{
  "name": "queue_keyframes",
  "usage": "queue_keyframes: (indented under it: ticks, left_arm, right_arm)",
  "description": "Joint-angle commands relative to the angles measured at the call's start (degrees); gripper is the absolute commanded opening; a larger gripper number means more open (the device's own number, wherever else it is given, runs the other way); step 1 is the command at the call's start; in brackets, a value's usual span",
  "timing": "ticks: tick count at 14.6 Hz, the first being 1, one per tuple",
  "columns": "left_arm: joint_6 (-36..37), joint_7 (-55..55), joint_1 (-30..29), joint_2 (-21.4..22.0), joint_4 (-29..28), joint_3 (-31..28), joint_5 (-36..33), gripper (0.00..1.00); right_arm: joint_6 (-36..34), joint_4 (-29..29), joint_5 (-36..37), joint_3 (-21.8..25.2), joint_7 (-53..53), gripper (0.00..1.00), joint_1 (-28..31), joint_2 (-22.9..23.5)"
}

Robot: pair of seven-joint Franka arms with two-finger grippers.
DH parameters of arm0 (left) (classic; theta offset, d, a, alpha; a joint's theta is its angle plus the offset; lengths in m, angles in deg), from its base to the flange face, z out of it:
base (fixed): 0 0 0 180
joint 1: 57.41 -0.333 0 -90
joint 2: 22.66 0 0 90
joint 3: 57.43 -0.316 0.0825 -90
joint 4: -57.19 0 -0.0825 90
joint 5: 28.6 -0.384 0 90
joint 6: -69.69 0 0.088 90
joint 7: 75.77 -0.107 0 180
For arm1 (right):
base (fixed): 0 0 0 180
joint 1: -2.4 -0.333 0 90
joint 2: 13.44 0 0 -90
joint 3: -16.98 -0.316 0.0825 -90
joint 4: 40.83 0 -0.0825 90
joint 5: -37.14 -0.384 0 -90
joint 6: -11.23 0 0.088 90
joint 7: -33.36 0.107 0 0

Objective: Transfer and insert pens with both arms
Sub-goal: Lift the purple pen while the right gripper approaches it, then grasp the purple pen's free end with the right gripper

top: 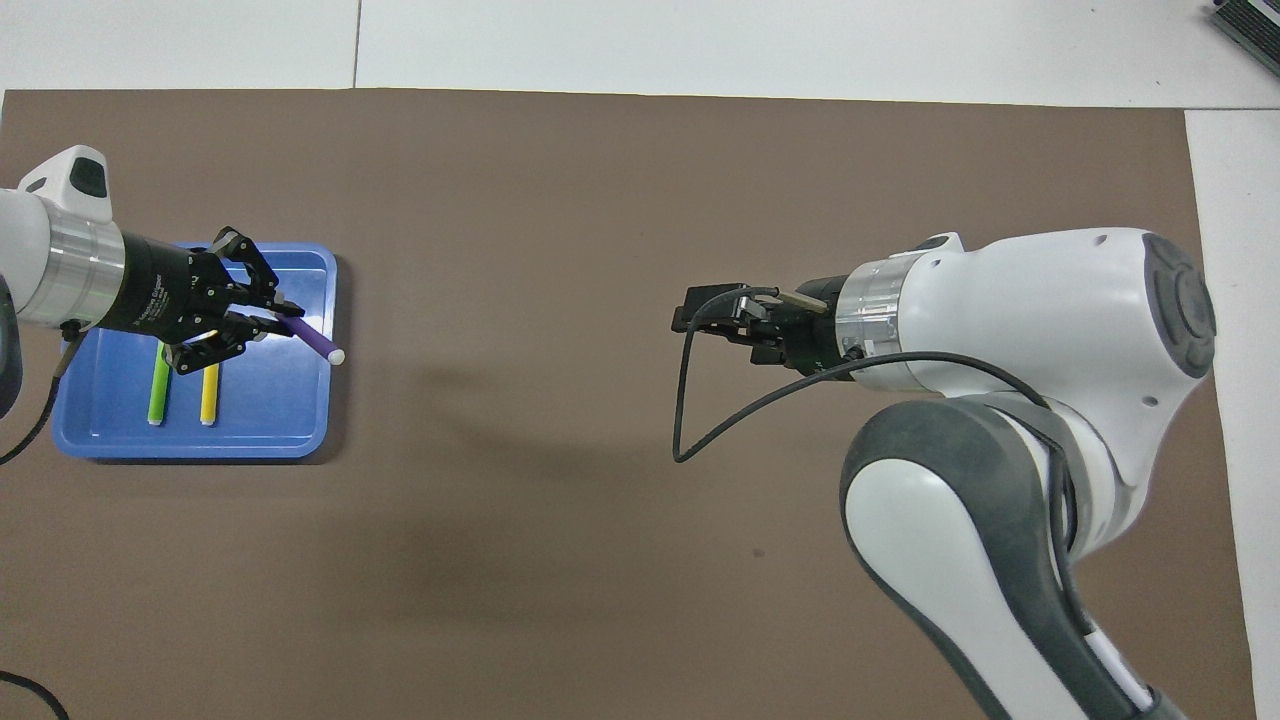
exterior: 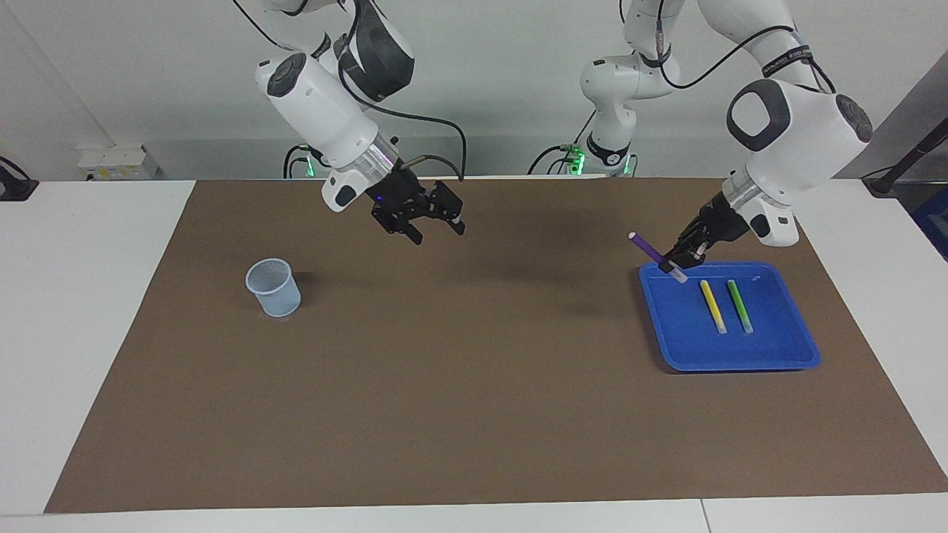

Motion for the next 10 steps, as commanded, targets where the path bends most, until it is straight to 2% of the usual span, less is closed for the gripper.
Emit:
queue_keyframes:
  ticks: [1, 5, 10]
  left_arm:
    - [1.36, 8.29, 0.44, 2.55, -1.2, -0.5, 4.75, 0.0]
    - [1.27, 17.52, 2.28, 5.36, -2.87, -0.5, 8.63, 0.0]
    - [0.83, 27.64, 4.21, 7.74, -4.01, -0.5, 10.56, 0.0]
  right_arm:
    - [4.71, 0.56, -1.42, 0.01, 4.73, 1.0, -4.67, 0.61]
    - [12.63, 1.87, -2.29, 0.01, 12.38, 1.0, -9.51, 1.93]
    - [20.2, 2.58, -4.59, 0.01, 13.36, 1.0, -16.98, 2.63]
